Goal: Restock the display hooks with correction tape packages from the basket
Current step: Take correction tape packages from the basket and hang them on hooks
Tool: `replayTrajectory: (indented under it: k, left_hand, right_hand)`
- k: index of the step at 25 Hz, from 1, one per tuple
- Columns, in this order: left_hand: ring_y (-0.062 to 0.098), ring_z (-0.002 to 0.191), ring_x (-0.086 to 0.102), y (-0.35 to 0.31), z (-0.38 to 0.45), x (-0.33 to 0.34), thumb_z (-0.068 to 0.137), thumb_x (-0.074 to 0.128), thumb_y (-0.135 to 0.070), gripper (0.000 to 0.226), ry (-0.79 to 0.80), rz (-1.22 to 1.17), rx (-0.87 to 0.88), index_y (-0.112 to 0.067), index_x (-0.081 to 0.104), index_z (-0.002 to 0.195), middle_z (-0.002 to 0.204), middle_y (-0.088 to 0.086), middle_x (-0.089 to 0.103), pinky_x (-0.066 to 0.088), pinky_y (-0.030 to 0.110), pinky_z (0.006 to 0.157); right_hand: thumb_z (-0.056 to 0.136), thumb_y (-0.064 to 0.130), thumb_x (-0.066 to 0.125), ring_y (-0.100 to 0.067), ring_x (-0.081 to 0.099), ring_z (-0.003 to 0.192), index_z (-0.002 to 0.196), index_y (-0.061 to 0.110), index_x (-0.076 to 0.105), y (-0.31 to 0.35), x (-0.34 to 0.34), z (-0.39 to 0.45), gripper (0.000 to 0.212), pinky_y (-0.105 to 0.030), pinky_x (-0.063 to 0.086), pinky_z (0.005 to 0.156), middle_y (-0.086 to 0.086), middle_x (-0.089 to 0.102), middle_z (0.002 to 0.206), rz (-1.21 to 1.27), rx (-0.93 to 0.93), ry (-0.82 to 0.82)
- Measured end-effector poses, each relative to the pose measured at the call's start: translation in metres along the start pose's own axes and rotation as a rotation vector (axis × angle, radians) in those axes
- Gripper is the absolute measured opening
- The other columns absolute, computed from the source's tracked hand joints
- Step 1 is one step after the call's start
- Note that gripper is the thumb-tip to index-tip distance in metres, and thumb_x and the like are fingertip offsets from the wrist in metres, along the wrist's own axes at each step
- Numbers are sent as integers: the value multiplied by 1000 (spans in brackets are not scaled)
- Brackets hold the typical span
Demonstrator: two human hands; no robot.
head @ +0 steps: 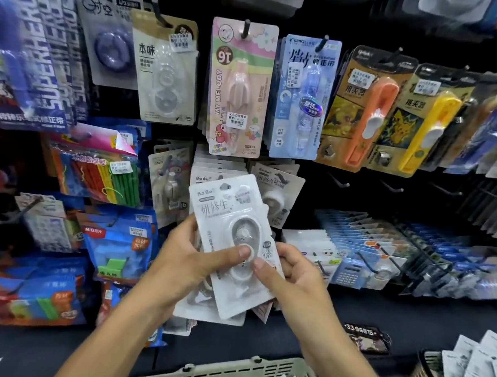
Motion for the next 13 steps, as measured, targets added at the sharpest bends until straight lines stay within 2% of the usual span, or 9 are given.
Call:
replayTrajectory:
  k: [1, 3, 4, 6, 7, 8, 10, 13]
  left_hand:
    - [25, 104, 75, 0, 0, 4, 51, 99, -28, 69, 68, -21, -29, -31, 70, 114, 116, 4, 77, 62, 31, 76]
    - [29, 110, 73, 1, -2, 6, 59, 98, -21, 66, 172, -81, -69, -32, 70, 119, 122, 8, 75, 63, 38, 82]
    - [31, 110, 73, 2, -2, 5, 65, 95, -14, 63, 172, -85, -65, -30, 70, 121, 122, 10, 75, 63, 41, 84]
    - [31, 105, 75, 1, -1, -1, 68, 90, -5, 63, 73, -63, -37, -24, 68, 123, 118, 11, 76, 63, 42, 83]
    - [30, 102, 76, -1, 0, -5, 65, 87, -7, 63, 6, -57, -18, -22, 68, 123, 116, 10, 77, 64, 42, 81]
    - [29, 100, 76, -2, 2, -10, 63, 85, -10, 63, -57, -59, 4, -22, 68, 122, 114, 9, 78, 63, 43, 79]
    - [27, 100, 76, -7, 3, -19, 62, 84, -15, 61, -143, -76, 46, -22, 68, 120, 112, 5, 78, 61, 44, 83]
    - [25, 102, 76, -12, 3, -22, 60, 85, -19, 60, -180, -118, 96, -22, 69, 118, 113, 5, 78, 63, 41, 84]
  right_hand:
    - [80, 43, 72, -18, 74, 77, 109, 22, 68, 3, 2, 3, 37, -26, 57, 60, -1, 78, 92, 0, -10, -8]
    - [82, 46, 69, -21, 61, 53, 104, 17, 65, 4, -6, 8, 36, -28, 46, 44, -7, 73, 73, 48, 15, -99]
    - [88, 43, 67, -24, 55, 51, 103, 16, 65, 3, -13, 10, 31, -29, 44, 45, -15, 70, 72, 80, 28, -162]
    - [97, 35, 62, -24, 56, 55, 99, 21, 66, 1, -30, 9, 15, -32, 44, 48, -21, 71, 78, 74, 16, -287]
    - [99, 33, 61, -18, 57, 53, 96, 24, 66, 1, -39, 8, 11, -29, 44, 46, -14, 72, 75, 32, -2, -344]
    - [99, 33, 60, -11, 59, 51, 93, 27, 65, 1, -46, 7, 10, -24, 42, 44, -6, 73, 73, -21, -22, -392]
    - [99, 35, 61, -6, 64, 55, 91, 31, 64, 2, -54, 5, 9, -18, 42, 45, 1, 76, 76, -106, -65, -450]
    - [96, 37, 64, -1, 59, 51, 87, 33, 66, 10, -54, 7, 11, -14, 40, 43, 7, 74, 73, -187, -131, -495]
Point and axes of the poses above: each hand's wrist, its own z-axis towards the middle knuckle, its own x-axis out of the palm, y = z × x, the point moved 5 cm from there along z, towards the middle knuckle
